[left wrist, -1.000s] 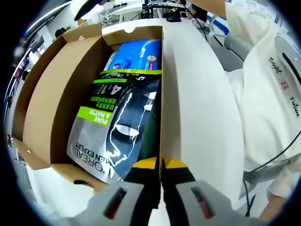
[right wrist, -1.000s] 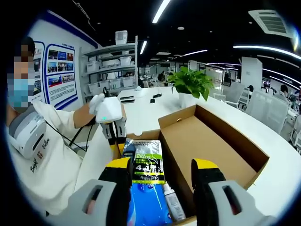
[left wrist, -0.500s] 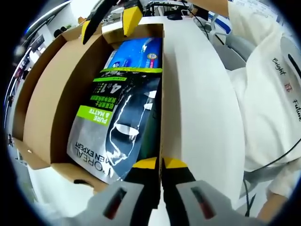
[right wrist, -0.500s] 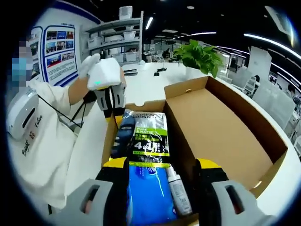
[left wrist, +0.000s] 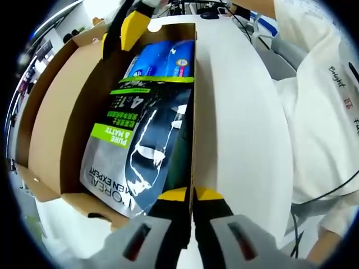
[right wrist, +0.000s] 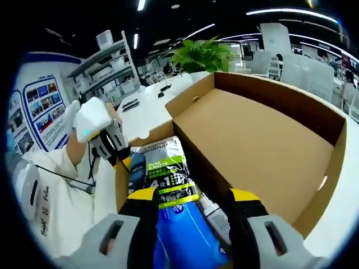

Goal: Operate the shoe box by opening the lid, removing the specified soft item, and placing it in the target area until the item is outside and the box remains undamaged.

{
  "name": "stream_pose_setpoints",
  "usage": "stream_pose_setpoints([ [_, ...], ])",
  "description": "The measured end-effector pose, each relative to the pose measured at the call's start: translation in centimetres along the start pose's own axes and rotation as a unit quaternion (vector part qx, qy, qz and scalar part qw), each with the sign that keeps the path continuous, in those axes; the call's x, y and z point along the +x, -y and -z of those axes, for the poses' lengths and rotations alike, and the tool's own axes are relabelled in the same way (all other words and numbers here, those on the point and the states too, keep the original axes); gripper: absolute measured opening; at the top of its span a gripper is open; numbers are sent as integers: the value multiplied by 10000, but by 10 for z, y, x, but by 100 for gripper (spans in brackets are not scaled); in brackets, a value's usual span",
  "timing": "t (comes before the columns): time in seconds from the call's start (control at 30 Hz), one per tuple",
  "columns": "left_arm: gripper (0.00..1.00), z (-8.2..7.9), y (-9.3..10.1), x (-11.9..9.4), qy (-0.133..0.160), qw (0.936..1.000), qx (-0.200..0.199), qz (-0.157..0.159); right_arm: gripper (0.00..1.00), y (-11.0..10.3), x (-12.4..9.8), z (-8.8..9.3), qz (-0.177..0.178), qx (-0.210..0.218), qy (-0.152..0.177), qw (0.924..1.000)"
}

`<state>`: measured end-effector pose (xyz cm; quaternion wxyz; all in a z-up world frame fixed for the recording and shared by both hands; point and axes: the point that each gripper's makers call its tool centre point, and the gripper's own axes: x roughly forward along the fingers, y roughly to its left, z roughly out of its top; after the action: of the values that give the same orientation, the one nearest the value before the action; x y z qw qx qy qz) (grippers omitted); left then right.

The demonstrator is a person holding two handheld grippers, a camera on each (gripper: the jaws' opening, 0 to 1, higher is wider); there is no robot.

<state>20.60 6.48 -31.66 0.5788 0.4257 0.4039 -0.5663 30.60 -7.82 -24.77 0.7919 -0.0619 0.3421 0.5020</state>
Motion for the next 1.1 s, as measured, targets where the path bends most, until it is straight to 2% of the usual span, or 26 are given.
stream_pose_setpoints([
  [0.03,2,0,0,0,5,10000,7,-3,48,-1,1,-1,-82,101,50,9999],
  [0.1,2,0,0,0,11,10000,6,-5,47,3,2,4,7,75,-93,9999],
  [0.2,2,0,-1,0,2,10000,16,-11,36,2,6,13,140,-16,-303,9994],
  [0.33,2,0,-1,-1,20,10000,63,-31,40,-5,15,14,97,16,-392,9992],
  [0.37,2,0,-2,-1,24,10000,67,-32,39,-6,17,13,90,-129,-375,9992],
  [0.43,2,0,-2,-1,27,10000,59,-34,40,-6,18,18,102,-349,-530,9979],
  [0.5,2,0,-2,-1,28,10000,57,-46,40,-11,19,27,-25,-145,-762,9970],
  [0.63,2,0,-3,-2,38,10000,65,-51,40,-2,20,28,151,-159,-777,9967],
  [0.67,2,0,-3,-2,35,10000,66,-49,40,2,21,26,166,-27,-726,9972],
  [0.77,2,0,-3,-2,32,9999,74,-62,40,-2,24,22,-21,28,-628,9980],
  [0.9,2,0,-3,-3,55,9999,91,-73,40,-5,29,30,-89,-51,-824,9965],
  [1.03,2,0,-3,-3,47,9999,91,-79,39,-10,34,33,-252,-36,-859,9960],
  [1.1,2,0,-3,-3,48,9999,107,-90,37,-16,39,31,-355,-200,-806,9959],
])
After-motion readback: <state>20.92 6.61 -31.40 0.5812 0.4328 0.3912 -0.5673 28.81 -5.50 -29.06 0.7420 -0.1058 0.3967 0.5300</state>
